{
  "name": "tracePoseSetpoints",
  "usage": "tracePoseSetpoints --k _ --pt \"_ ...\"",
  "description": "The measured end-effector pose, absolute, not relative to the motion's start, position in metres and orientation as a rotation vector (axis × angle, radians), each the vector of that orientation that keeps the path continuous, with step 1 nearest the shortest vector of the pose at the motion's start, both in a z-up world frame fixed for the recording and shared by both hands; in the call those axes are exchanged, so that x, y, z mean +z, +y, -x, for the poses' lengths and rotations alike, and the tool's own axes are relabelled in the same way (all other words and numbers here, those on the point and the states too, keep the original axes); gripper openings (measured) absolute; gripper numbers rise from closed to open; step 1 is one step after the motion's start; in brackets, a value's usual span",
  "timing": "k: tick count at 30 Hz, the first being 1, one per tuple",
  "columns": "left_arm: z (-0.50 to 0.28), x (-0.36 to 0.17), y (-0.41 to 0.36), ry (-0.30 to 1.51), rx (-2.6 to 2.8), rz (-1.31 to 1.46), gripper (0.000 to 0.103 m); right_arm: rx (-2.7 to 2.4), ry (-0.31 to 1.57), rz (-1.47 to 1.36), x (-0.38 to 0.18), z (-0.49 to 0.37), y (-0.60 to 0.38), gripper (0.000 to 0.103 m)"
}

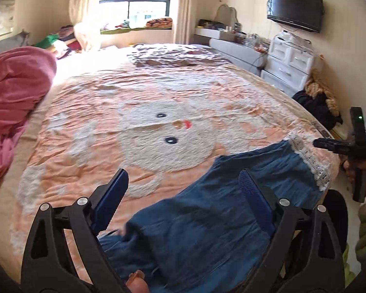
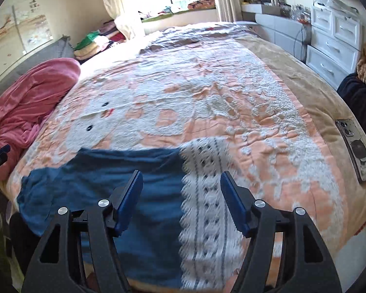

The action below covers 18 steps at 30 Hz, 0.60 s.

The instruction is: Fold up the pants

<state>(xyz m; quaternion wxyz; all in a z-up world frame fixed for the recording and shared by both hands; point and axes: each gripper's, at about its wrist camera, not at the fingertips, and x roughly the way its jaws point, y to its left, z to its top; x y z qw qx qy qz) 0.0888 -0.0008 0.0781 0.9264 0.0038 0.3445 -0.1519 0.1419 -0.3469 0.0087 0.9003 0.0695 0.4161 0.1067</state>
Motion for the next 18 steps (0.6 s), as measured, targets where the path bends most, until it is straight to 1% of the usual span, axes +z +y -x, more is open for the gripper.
tracePoseSetpoints --k 3,6,11,12,14,15,16,17,18 --pt "-0.129 0.061 -0.043 0.765 -0.415 0.02 0.086 0.229 0.899 -0.187 -0.002 -0.173 -0.356 0.065" --pt "-0.16 0.032 -0.072 0.83 -0.435 0.004 0.086 0.224 0.93 -0.193 -0.015 -0.196 -0.361 0.065" --pt "-0.194 -0.016 -0.082 0.94 -0.409 -0.006 0.085 0.227 0.987 -0.196 -0.038 -0.222 -0.363 0.064" --pt "-0.198 -0.021 -0.083 0.949 -0.404 -0.008 0.083 0.237 1.0 -0.187 -0.043 -0.224 -0.36 0.062" --pt "-0.202 -0.029 -0.082 0.965 -0.409 -0.01 0.072 0.249 1.004 -0.147 -0.049 -0.219 -0.353 0.05" --pt "-0.203 -0.031 -0.082 0.975 -0.414 -0.007 0.063 0.252 0.984 -0.114 -0.05 -0.213 -0.35 0.046" --pt "-0.204 -0.036 -0.082 0.993 -0.431 0.007 0.051 0.267 0.963 -0.1 -0.049 -0.208 -0.348 0.038" --pt "-0.204 -0.038 -0.083 1.005 -0.45 0.019 0.047 0.289 0.946 -0.101 -0.047 -0.203 -0.348 0.03" --pt "-0.204 -0.042 -0.083 1.018 -0.467 0.031 0.035 0.312 0.934 -0.098 -0.046 -0.197 -0.346 0.03"
